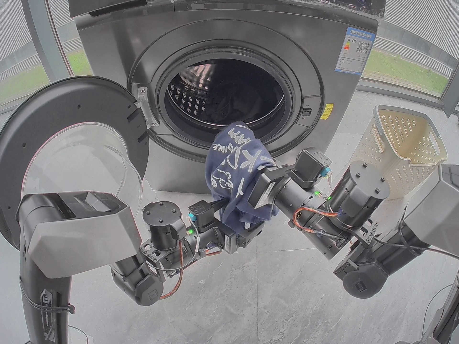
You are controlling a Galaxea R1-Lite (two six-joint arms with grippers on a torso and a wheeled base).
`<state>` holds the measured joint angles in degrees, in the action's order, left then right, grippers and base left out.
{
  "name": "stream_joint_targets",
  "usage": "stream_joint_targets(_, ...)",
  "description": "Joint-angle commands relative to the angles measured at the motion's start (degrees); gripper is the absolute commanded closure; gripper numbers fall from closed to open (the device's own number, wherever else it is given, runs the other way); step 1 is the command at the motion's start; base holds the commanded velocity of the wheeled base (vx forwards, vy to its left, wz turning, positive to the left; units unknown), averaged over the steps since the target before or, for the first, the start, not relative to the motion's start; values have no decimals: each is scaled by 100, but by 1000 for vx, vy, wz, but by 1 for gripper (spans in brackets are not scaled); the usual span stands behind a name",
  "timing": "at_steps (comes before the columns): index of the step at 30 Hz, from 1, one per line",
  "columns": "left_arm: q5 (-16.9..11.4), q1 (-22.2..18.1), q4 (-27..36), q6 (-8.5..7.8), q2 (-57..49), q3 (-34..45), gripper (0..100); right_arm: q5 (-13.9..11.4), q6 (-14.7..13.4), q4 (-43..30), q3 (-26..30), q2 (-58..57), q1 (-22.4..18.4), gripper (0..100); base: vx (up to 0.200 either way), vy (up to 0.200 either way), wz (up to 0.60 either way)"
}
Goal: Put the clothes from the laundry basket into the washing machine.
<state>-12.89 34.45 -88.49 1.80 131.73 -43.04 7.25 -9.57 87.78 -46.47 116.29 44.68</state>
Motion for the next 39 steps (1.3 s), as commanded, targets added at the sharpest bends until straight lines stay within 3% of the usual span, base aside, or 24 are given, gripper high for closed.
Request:
stream_joint_targets(1,111,-96,-1,31,344,-433,0,83,-1,-7,59,-71,76,100,0,0,0)
stream_joint_targets(13,199,-334,16,48,810,-1206,0,92,-27,-16,182,-256,217,100,0,0,0)
stream_joint_targets(16,445,-307,7,127,801,-1391,0,101,-54,2,323,-238,234,100,0,0,0)
stream_joint_targets(26,665,-263,7,215,793,-1628,0,180,-98,11,358,-194,269,100,0,0,0)
stream_joint_targets(27,691,-255,7,215,793,-1654,100,180,-98,19,358,-185,269,100,0,0,0)
stream_joint_targets(31,700,-246,-1,233,775,-1663,100,180,-98,19,332,-159,261,100,0,0,0)
stream_joint_targets(39,717,-246,-19,444,485,-1523,100,162,-98,46,288,-150,-73,100,0,0,0)
